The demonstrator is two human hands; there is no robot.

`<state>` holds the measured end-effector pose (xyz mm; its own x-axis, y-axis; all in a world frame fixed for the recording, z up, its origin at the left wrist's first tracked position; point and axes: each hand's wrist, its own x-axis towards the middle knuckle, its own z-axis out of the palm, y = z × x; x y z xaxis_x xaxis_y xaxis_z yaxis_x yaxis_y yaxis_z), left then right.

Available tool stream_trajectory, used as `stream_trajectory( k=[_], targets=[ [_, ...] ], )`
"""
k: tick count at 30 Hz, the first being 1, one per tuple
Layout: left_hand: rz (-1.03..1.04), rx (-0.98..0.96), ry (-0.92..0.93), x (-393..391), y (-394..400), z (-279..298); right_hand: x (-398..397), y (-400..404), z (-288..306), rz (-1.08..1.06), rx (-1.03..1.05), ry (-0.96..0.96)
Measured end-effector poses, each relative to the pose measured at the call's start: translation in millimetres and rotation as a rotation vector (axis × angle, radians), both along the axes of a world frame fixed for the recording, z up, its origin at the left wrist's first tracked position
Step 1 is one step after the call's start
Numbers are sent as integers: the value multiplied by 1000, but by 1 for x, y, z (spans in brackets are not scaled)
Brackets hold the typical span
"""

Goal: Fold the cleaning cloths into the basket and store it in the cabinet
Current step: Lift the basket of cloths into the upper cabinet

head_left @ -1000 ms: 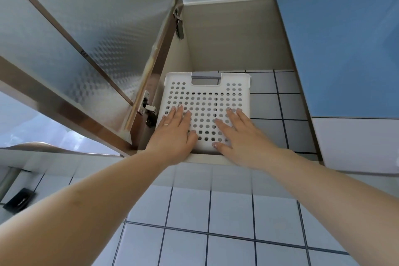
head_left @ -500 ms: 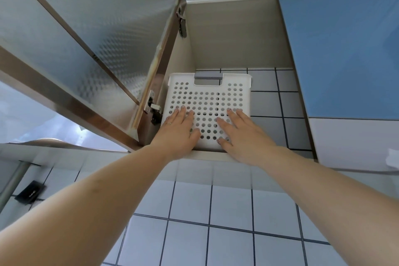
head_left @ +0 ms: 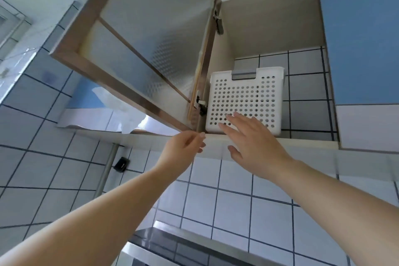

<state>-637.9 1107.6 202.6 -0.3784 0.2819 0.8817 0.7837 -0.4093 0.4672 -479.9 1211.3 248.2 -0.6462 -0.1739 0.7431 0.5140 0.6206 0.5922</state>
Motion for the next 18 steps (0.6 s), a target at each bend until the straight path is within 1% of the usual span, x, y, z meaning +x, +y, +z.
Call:
stream_trajectory(
  k=[2,5,7,9,11,12,14,16,18],
  targets=[
    [-21,-68,-105,-4,-26,-21,-3,-15,-10,65,55,-20],
    [41,-147,-241,-23,-65,-43,-10,-41,-18,134,86,-46],
    [4,-121,-375,-30,-91,-50,-15,-62,-22,178,102,-46],
    [-77,7,-441,-34,-107,-47,-18,-76,-26,210,116,-49],
    [-98,137,-390,-35,-115,-38,-22,-82,-29,214,137,-56],
    [-75,175,-351,-37,-115,-34,-23,-83,-30,213,144,-53],
    [8,191,-289,-33,-114,-25,-23,-85,-29,191,148,-48],
    [62,210,-267,-29,-110,-18,-23,-86,-28,168,141,-44],
    [64,252,-260,-29,-107,-13,-21,-86,-28,157,131,-37]
  ],
)
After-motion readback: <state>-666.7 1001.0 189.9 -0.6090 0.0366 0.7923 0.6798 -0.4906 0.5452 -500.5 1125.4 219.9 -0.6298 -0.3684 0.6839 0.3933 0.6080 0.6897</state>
